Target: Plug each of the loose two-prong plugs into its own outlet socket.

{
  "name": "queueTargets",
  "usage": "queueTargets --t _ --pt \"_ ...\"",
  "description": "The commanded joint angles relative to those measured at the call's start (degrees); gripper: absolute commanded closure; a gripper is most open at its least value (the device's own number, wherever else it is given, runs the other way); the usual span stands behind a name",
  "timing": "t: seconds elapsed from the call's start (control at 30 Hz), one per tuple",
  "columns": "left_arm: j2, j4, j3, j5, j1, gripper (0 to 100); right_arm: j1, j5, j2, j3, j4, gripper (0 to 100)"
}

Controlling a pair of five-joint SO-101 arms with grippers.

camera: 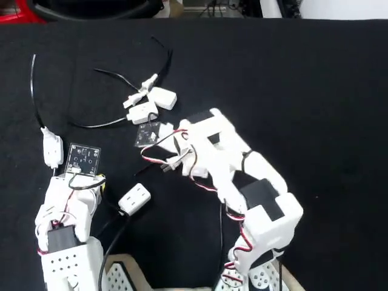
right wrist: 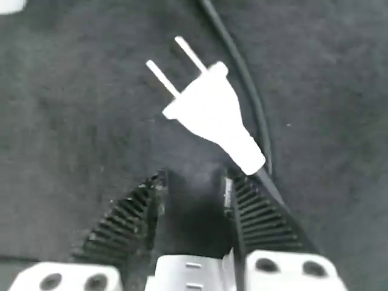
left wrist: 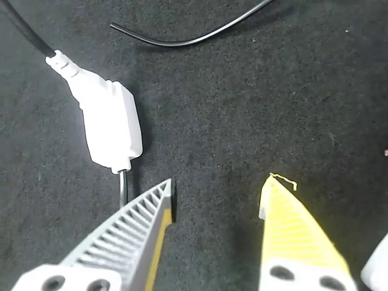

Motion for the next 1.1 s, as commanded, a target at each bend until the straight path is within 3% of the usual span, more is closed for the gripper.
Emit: queueTargets --t 0.0,0.13,0.27,0.4,0.53,0.7,0.93,1.07 --pt "-0.6 -0.8 1.0 -0.4 0.5 76 2.4 -6.8 -1.5 -5.7 -2.9 81.6" --pt "-0.6 -0.8 1.0 -0.4 0.6 76 1.1 -14.8 -1.5 -11.1 0.4 81.8" --pt "-0.6 -0.8 1.0 -0.4 0.3 76 1.1 -20.6 -1.5 -16.8 11.3 81.8" --pt "-0.6 -0.8 1.0 -0.4 0.5 76 1.5 -31.8 -1.5 -21.6 20.5 81.9" --pt "-0.6 -0.8 1.0 -0.4 0.4 76 1.1 -42.7 -1.5 -22.8 21.6 81.9" --pt "-0.6 -0.8 1.0 -0.4 0.3 76 -1.9 -62.5 -0.9 -22.6 20.5 81.9" --pt "-0.6 -0.8 1.0 -0.4 0.3 76 -4.5 -96.7 -0.9 -22.6 14.8 81.5" --pt "-0.6 -0.8 1.0 -0.4 0.3 76 -4.3 -108.3 0.1 -21.1 8.8 81.8"
